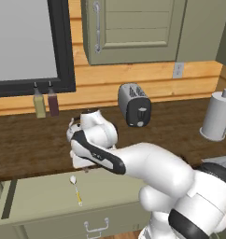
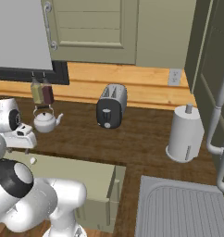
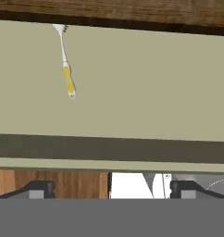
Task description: Pick the dish brush from the drawer and place it on the counter.
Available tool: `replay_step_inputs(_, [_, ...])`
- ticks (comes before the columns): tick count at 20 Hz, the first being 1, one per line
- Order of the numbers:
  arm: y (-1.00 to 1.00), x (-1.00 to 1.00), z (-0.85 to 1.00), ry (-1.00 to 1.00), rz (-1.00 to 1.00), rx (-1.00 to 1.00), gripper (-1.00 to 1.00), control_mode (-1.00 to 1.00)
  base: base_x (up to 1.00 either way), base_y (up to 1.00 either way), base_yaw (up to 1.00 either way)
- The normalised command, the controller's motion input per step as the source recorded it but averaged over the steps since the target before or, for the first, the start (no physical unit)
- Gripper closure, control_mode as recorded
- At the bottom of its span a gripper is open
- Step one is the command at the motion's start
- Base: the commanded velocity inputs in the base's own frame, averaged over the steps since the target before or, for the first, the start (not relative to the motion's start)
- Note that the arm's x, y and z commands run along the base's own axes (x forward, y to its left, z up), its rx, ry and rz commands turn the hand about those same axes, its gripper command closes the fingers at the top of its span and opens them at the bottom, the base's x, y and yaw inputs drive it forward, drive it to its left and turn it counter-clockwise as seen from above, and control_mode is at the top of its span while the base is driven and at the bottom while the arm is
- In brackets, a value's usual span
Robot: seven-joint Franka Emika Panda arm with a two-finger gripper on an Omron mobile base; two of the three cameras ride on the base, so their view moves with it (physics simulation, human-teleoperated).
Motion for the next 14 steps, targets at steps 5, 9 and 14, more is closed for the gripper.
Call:
replay_step_inputs(5, [0.24,-0.3,-0.4,-0.11,0.03,-0.08,-1.0,-1.0,0.0,0.0,0.0])
replay_step_inputs(9, [0.03,0.0,-0.34,0.01,0.0,0.0,-1.0,-1.0,0.0,0.0,0.0])
replay_step_inputs(14, [0.13,0.01,-0.33,0.03,0.0,-0.01,-1.0,-1.0,0.0,0.0,0.0])
